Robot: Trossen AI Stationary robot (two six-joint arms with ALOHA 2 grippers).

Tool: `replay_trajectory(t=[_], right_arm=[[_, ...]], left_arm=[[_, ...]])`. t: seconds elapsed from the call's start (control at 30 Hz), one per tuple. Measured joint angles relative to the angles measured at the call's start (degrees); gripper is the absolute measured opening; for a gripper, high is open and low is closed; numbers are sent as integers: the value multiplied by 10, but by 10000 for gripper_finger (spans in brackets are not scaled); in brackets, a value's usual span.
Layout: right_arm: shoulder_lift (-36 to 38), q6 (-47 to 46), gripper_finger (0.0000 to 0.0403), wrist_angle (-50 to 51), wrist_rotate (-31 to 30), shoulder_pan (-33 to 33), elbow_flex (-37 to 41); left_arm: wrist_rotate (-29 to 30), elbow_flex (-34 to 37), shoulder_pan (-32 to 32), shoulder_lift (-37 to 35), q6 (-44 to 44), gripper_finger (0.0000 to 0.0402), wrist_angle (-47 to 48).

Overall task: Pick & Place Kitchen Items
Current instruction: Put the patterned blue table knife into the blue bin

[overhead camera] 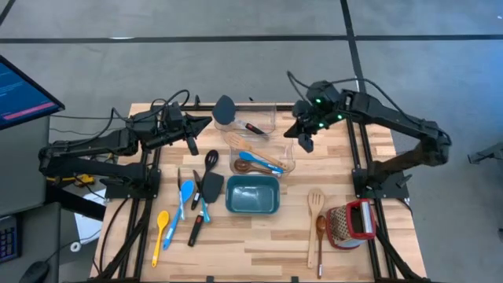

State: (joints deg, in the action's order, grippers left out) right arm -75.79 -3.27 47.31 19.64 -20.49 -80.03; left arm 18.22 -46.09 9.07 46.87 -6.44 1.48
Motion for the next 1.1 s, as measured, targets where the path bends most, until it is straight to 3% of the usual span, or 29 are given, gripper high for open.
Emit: replay_trajectory(t=[0.17, 0.37, 0.7, 0.83, 1.1], right_arm=[[64, -69, 0, -34, -1, -14, 66], [96, -88, 0, -28, -2, -18, 88], [98, -93, 0, -28, -2, -17, 90], [98, -154, 0, -25, 0, -17, 90], [65, -178, 0, 75, 32, -11, 89]], left_arm=[[0, 0, 0, 0, 0, 4, -1], [3, 0, 0, 0, 0, 4, -1], [3, 0, 0, 0, 0, 4, -4], [2, 0, 0, 0, 0, 4, -5], [2, 0, 0, 0, 0, 4, -11]])
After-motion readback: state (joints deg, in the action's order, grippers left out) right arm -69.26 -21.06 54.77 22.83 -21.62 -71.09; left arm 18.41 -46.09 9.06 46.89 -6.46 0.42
